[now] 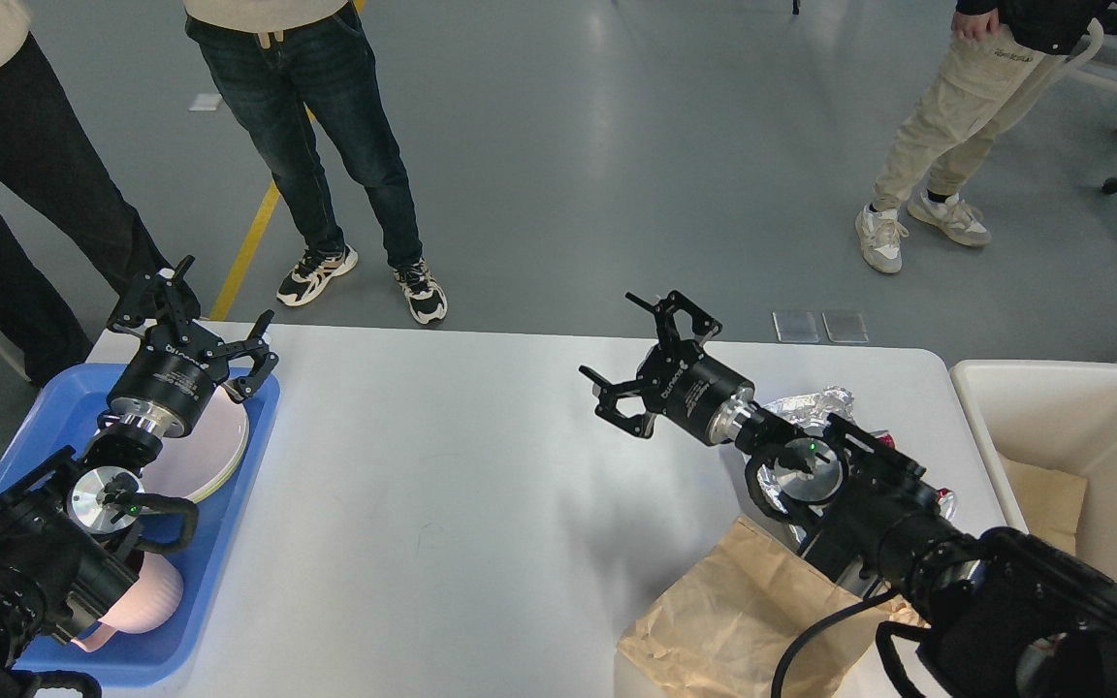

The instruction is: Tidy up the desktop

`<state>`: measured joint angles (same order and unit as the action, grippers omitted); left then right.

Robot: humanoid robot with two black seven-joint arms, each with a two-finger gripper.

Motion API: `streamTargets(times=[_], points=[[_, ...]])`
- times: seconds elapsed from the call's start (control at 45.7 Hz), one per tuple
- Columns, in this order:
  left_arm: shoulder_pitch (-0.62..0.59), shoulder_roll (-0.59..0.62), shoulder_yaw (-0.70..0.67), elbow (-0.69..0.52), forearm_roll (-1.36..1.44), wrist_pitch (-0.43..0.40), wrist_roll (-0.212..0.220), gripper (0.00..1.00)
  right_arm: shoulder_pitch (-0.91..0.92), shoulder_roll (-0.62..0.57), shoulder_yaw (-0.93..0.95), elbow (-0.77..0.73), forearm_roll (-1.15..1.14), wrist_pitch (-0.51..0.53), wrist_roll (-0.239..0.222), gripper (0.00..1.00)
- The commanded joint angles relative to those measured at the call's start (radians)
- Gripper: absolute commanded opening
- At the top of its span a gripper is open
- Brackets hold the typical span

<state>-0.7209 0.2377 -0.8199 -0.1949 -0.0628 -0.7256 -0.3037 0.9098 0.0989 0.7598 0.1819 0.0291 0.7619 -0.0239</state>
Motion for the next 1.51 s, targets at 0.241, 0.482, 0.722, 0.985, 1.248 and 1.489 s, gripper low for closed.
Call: streamTargets(times=[0.241,0.482,0.722,0.985,1.248,1.489], points=[[0.000,0.000,-0.001,0.000,0.000,0.000,0.000,1.00,0.208,-0.113,0.021,-0.002,0.002,-0.082,0.007,1.00],[0.000,0.000,0.001,0.000,0.000,0.000,0.000,1.00,0.216,-0.185,0.019,0.001,0.000,-0.113,0.012,1.00],[0.000,0.000,0.001,0.000,0.000,-0.002,0.000,1.00,0.208,-0.162,-0.007,-0.006,-0.003,-0.121,0.004,1.00],[0.000,0.000,0.001,0.000,0.000,-0.003,0.000,1.00,0.176,-0.192,-0.074,-0.015,-0.003,-0.128,0.004,1.00],[0.000,0.000,0.001,0.000,0.000,-0.002,0.000,1.00,0.169,-0.225,-0.186,-0.015,-0.021,-0.138,0.004,1.00],[0.000,0.000,0.001,0.000,0.000,-0.003,0.000,1.00,0.375,-0.304,-0.816,0.056,-0.245,-0.136,0.002,1.00]])
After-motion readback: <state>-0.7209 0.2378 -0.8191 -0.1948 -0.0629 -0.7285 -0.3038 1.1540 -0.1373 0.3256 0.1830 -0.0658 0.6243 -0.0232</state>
